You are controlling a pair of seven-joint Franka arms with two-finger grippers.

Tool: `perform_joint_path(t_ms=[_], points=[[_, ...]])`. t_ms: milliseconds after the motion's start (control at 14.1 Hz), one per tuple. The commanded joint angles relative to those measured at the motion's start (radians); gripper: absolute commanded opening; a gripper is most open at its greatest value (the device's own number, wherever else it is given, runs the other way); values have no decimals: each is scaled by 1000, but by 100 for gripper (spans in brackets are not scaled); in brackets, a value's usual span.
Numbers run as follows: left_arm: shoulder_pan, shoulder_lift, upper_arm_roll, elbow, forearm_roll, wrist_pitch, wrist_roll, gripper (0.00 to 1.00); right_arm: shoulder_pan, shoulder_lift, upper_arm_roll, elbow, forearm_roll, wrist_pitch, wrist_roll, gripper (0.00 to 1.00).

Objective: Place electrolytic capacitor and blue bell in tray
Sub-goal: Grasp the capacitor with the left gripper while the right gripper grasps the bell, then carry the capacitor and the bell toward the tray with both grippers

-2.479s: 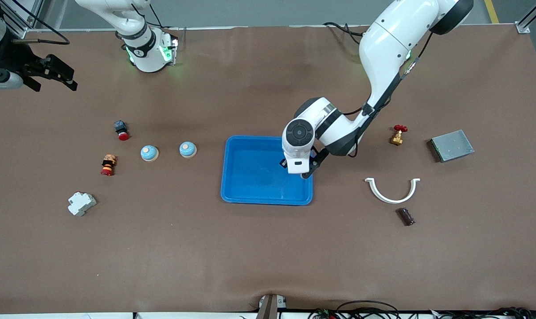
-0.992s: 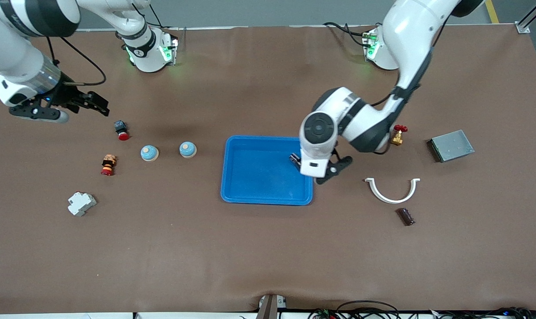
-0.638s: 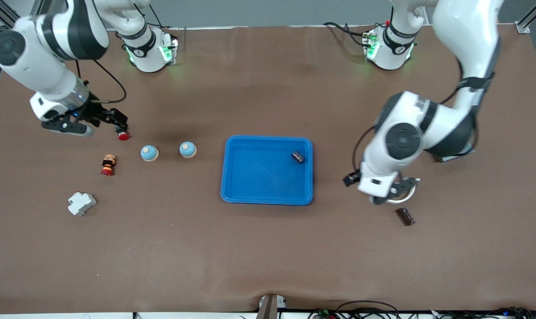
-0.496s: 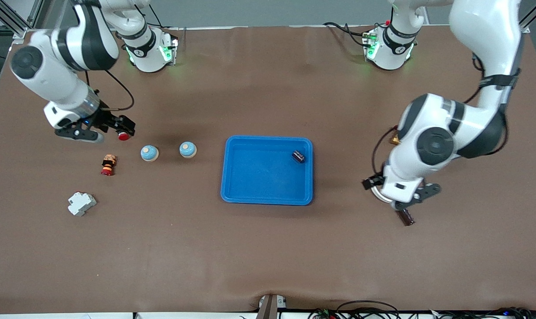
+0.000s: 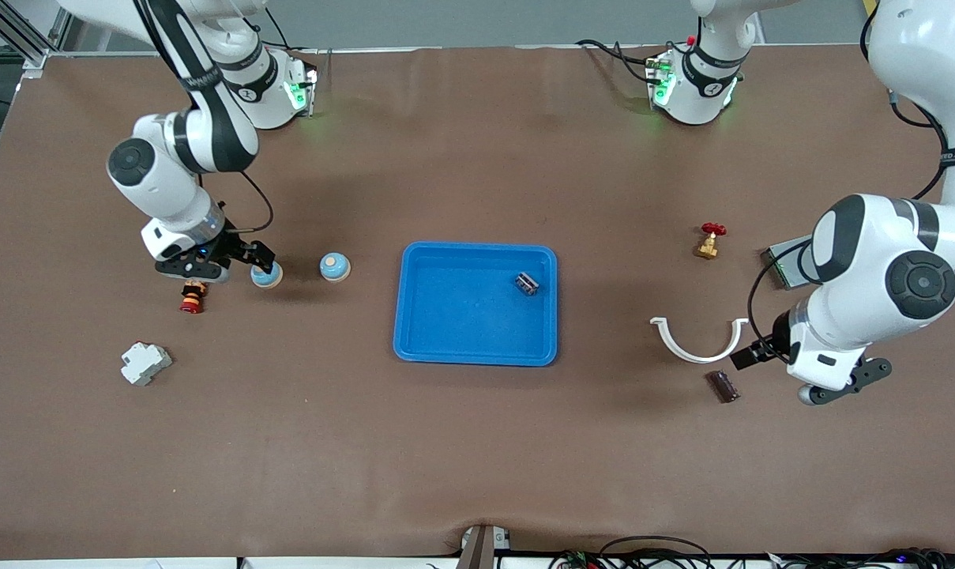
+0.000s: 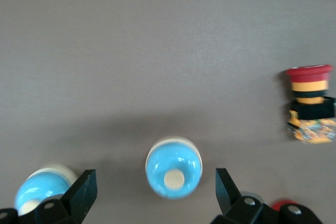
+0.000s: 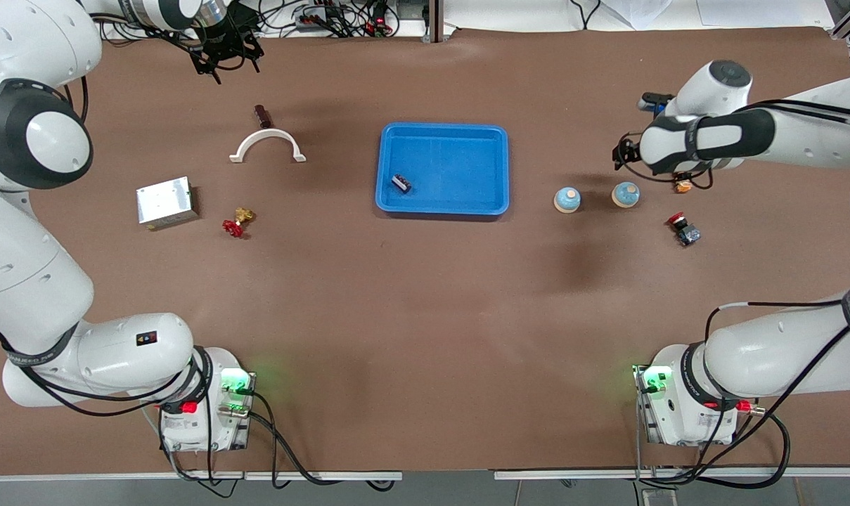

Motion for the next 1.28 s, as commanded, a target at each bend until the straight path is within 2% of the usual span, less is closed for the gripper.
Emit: perform_joint_path(t_ms=[0,283,708,992,1062,1133,1204], points=[[8,34,-2,-6,7,65,-7,100,8,96,-5,6,5,97,2,100],[23,101,9,-5,16,123,-20,100,10,180,-5,3,5,171,-3,100],[43,172,44,-5,18,172,-79,100,8,210,-5,0,5,185,-5,100],[29,231,55,-5,19,252,-237,100,5,220,-5,-5,5,177,-5,100],[26,236,55,-3,19,252,-268,100,5,220,-5,-10,5,176,-9,88],[19,238,55,-3,19,252,-283,100,5,219,-5,-10,5,171,-6,28],[11,244,56,0,19,252,-288,100,5,219,-5,-10,5,171,0,0]])
